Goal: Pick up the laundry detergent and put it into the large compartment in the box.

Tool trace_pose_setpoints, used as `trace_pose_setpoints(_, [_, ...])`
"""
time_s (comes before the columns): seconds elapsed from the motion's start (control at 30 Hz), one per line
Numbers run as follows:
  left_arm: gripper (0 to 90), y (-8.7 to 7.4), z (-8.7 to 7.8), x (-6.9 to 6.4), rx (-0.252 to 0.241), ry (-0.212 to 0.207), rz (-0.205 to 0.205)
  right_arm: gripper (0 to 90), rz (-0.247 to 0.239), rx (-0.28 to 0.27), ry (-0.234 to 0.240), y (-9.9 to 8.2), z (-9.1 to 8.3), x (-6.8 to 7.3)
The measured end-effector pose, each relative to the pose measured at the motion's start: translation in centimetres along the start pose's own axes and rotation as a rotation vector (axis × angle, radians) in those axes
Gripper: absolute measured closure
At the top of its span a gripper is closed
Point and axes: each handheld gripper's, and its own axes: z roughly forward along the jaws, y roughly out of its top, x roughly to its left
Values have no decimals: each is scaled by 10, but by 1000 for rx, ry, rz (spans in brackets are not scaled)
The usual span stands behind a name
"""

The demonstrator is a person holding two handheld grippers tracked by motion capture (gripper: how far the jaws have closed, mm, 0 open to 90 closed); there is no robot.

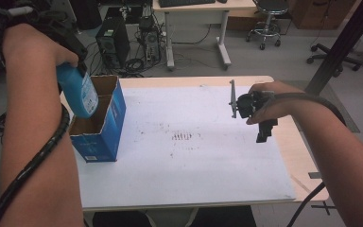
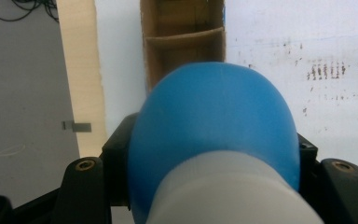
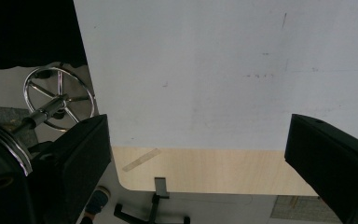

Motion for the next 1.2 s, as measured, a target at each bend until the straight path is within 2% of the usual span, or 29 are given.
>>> trace_pose_setpoints(0.3, [386, -2, 25, 8, 7, -6, -6, 68, -4, 3, 0, 3, -1, 1])
trace_pose_setpoints(0.53, [386, -2, 43, 9, 7, -13, 5, 69, -9, -2, -7, 5, -4, 2])
trace_pose_setpoints(0.93, [386, -3, 88, 13, 41, -20, 5, 69, -8, -1, -8, 4, -5, 2])
trace_pose_setpoints(1.2, [386, -3, 106, 13, 56, -23, 6, 69, -8, 3, -6, 4, -5, 2])
